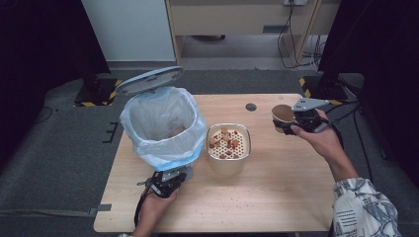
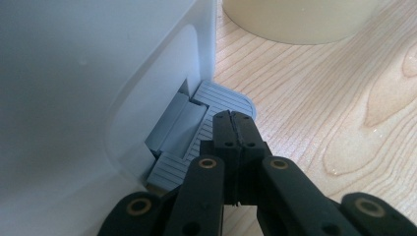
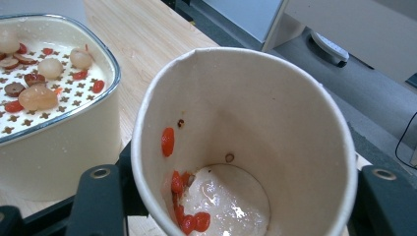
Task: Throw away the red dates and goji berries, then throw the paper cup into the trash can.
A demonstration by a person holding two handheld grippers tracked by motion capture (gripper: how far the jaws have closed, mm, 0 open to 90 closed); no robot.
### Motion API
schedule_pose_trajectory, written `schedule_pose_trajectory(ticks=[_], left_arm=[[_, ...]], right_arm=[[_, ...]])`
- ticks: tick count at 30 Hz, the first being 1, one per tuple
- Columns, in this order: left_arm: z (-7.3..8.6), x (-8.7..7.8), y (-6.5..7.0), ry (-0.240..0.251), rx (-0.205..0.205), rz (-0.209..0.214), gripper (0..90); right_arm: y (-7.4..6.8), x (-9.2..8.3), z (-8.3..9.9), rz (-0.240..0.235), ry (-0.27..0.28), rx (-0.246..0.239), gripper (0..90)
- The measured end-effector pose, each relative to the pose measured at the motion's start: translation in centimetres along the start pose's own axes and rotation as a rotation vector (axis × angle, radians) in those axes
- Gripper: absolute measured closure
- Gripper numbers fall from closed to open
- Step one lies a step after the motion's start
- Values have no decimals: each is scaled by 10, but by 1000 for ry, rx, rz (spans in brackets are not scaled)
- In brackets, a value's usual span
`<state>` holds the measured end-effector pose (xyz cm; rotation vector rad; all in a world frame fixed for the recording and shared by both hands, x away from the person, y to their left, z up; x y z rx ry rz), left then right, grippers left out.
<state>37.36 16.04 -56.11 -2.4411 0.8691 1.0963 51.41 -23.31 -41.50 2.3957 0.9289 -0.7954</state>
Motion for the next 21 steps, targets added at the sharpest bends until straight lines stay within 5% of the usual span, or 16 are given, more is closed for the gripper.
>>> schedule_pose_trajectory(ticks=[21], left_arm=[[0, 0, 0, 3, -3, 1, 892]], right_arm=[[-2, -6, 8, -114, 4, 88, 352]])
Point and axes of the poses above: each handheld gripper's, and its own axes: x roughly forward along the jaws, z roughly out of its underside, y roughly to its right, the point moved 6 cm from there along x, roughly forward along the jaws, and after that the axes turned 8 degrees about -y, right-handed, at the moved point
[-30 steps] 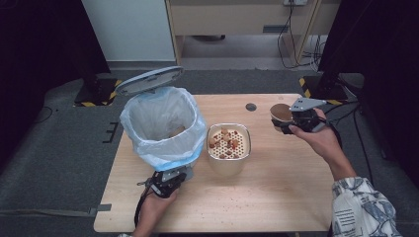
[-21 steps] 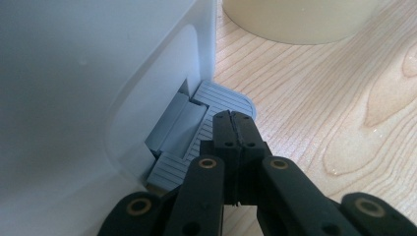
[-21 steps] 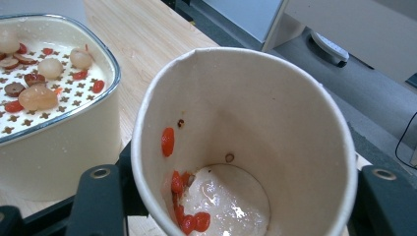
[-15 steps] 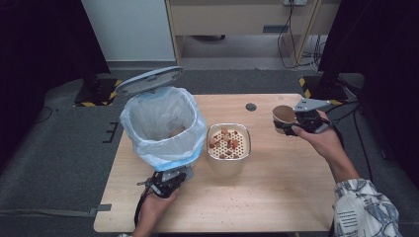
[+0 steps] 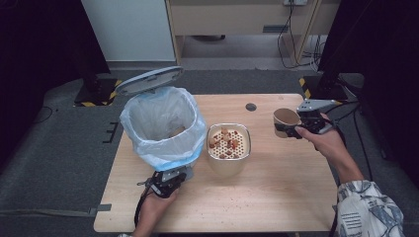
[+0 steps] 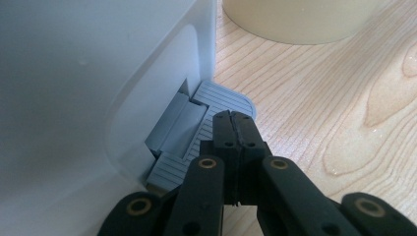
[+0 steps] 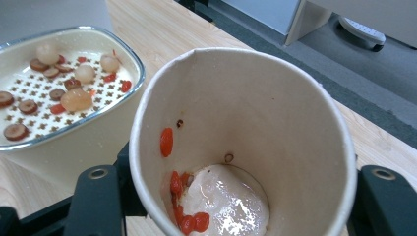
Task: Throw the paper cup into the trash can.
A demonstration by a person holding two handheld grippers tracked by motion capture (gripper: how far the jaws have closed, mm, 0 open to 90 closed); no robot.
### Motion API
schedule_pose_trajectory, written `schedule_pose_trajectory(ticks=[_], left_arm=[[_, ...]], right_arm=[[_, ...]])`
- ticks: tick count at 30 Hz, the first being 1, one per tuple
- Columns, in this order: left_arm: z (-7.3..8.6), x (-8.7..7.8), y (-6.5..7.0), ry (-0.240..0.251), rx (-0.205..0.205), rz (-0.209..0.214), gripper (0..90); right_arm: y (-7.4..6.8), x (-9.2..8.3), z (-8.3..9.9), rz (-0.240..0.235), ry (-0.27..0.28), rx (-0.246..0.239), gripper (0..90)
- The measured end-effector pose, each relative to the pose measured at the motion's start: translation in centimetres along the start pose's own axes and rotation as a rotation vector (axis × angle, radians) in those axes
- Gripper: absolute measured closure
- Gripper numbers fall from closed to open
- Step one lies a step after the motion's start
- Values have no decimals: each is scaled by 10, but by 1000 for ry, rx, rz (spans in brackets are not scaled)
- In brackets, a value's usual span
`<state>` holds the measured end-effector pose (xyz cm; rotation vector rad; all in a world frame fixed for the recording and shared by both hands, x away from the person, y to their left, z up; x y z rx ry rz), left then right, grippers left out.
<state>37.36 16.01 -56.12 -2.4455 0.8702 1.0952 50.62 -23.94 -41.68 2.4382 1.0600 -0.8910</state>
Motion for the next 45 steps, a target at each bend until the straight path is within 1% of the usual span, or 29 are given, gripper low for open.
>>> schedule_pose_trajectory(ticks=[2, 4, 10, 11, 14, 15, 16, 18, 20, 25, 31, 32, 35, 36, 38, 41, 42, 43, 45], left_arm=[[0, 0, 0, 1, 0, 0, 892], [0, 0, 0, 0, 0, -1, 891], [0, 0, 0, 0, 1, -2, 891], [0, 0, 0, 0, 1, -2, 891], [0, 0, 0, 1, 3, -3, 891], [0, 0, 0, 0, 2, -2, 891], [0, 0, 0, 0, 3, -2, 891], [0, 0, 0, 1, 3, -3, 891], [0, 0, 0, 0, 3, -3, 891], [0, 0, 0, 0, 2, -2, 892], [0, 0, 0, 0, 3, -2, 892], [0, 0, 0, 0, 2, -3, 892], [0, 0, 0, -1, 3, -4, 891], [0, 0, 1, 2, 0, -3, 891], [0, 0, 0, 3, 0, -2, 891], [0, 0, 1, 2, -10, -12, 892], [0, 0, 0, 2, -1, -14, 891], [-1, 0, 0, 2, 8, -5, 891], [-1, 0, 0, 2, 13, -1, 892]], right_arm=[[-1, -1, -3, -2, -2, 5, 352], [-2, -1, -4, -3, -3, 0, 351], [-7, -5, -18, -22, -8, 11, 352], [-7, -5, -18, -22, -8, 11, 352], [-11, -7, -25, -29, -6, 5, 352], [-13, -9, -31, -33, -1, 3, 352], [-13, -9, -31, -33, -1, 3, 352], [-16, -11, -36, -35, 3, -3, 352], [-19, -13, -44, -36, 1, 0, 352], [-22, -13, -52, -41, 0, 9, 353], [-29, -15, -67, -46, -9, -3, 352], [-31, -15, -72, -49, -7, -4, 352], [-34, -15, -76, -54, -10, 1, 353], [-36, -15, -81, -57, -11, 0, 352], [-38, -14, -83, -58, -12, -2, 352], [-41, -14, -89, -69, -8, 0, 352], [-42, -13, -90, -72, -8, 1, 352], [-43, -13, -92, -74, -8, 4, 352], [-46, -13, -95, -82, -2, 3, 353]])
Point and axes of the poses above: each handheld gripper's, and its own axes: x roughly forward along the jaws, z roughly out of its underside, y roughly to its right, the point moved 6 cm from there along x, roughly forward along the jaws, and after that the axes turned 8 degrees about -y, right-handed, at the moved point
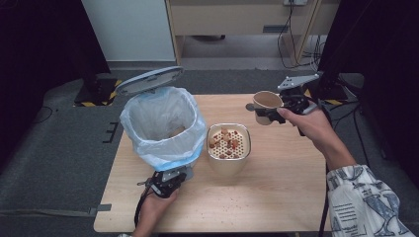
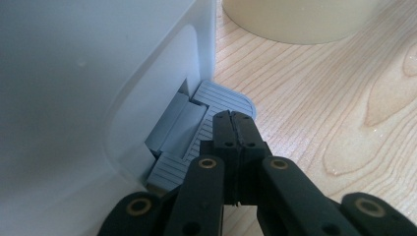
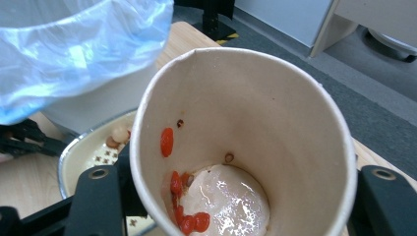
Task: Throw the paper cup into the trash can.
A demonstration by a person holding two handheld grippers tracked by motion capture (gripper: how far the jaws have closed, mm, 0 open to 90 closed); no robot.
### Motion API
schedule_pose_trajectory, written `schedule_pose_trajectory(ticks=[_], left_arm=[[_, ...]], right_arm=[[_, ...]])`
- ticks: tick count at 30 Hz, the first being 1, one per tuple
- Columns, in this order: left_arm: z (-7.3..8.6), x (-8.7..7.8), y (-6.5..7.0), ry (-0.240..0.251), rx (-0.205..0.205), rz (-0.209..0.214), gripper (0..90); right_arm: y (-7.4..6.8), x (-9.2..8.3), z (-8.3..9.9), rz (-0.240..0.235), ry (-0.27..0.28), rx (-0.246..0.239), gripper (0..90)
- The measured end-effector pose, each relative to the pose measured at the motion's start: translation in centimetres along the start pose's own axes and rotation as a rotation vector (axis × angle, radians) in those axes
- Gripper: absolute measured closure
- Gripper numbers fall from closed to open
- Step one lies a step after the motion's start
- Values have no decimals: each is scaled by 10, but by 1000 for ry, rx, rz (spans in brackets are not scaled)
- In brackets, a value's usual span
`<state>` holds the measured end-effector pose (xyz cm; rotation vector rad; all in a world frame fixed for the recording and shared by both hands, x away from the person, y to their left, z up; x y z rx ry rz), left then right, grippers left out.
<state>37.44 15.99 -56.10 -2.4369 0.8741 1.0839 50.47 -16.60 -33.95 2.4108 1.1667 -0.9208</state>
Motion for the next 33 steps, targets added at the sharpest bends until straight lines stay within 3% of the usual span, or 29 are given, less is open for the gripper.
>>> schedule_pose_trajectory(ticks=[20, 33], left_arm=[[0, 0, 0, -3, -3, -3, 892], [0, 0, 0, -4, -4, -5, 891]], right_arm=[[-39, 20, -43, -73, 19, -8, 351], [-57, 28, -64, -101, 36, -16, 349]])
Point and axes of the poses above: each handheld gripper's, and its own axes: x roughly forward along the jaws, z roughly out of its underside, y roughly to its right, the point moved 6 cm from there along x, roughly forward along the jaws, and after that the axes turned 8 degrees about -y, right-handed, at the moved point
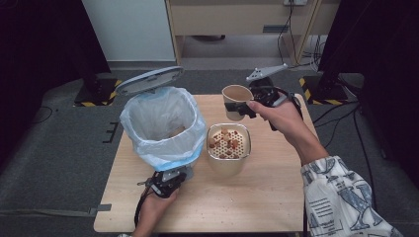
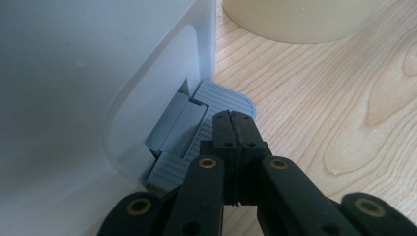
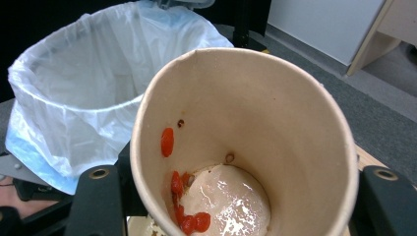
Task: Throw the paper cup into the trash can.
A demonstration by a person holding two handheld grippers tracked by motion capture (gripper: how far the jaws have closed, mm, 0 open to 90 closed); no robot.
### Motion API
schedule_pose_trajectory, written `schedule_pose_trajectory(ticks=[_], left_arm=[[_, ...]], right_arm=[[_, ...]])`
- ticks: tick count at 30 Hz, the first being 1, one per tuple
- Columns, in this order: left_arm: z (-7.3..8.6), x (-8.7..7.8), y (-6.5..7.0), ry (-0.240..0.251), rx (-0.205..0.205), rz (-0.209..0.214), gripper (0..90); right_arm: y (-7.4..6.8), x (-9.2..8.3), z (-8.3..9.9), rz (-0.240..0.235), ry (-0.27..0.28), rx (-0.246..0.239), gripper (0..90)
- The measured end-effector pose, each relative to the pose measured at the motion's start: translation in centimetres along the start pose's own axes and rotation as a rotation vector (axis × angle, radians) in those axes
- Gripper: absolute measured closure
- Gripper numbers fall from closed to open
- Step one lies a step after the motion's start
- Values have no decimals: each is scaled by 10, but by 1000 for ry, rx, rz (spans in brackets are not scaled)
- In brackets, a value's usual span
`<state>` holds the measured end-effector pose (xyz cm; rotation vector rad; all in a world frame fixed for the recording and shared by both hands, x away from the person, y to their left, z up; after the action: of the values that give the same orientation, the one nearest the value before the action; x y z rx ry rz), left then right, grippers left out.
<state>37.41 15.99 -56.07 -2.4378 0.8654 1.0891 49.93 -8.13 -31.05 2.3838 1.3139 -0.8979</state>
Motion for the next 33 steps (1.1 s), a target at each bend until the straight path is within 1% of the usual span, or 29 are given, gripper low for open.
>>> schedule_pose_trajectory(ticks=[2, 14, 18, 23, 26, 33], left_arm=[[0, 0, 0, 0, 1, 0, 892], [0, 0, 0, -1, 0, 2, 891], [0, 0, 0, 2, 0, -1, 891], [0, 0, 0, 1, 0, 0, 891], [0, 0, 0, 2, 0, 0, 891], [0, 0, 0, 1, 0, 1, 891]], right_arm=[[-5, 3, -5, -7, 4, -1, 349], [-21, 13, -22, -27, 8, -24, 348], [-24, 16, -25, -31, 5, -24, 348], [-31, 18, -33, -40, 12, -35, 347], [-34, 20, -37, -51, 13, -33, 346], [-40, 25, -44, -62, 15, -35, 346]])
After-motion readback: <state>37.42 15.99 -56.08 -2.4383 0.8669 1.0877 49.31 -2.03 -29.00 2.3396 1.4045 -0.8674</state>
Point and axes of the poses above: each handheld gripper's, and its own axes: x roughly forward along the jaws, z roughly out of its underside, y roughly to its right, the point moved 6 cm from there along x, roughly forward along the jaws, and after that the axes turned 8 degrees about -y, right-handed, at the moved point
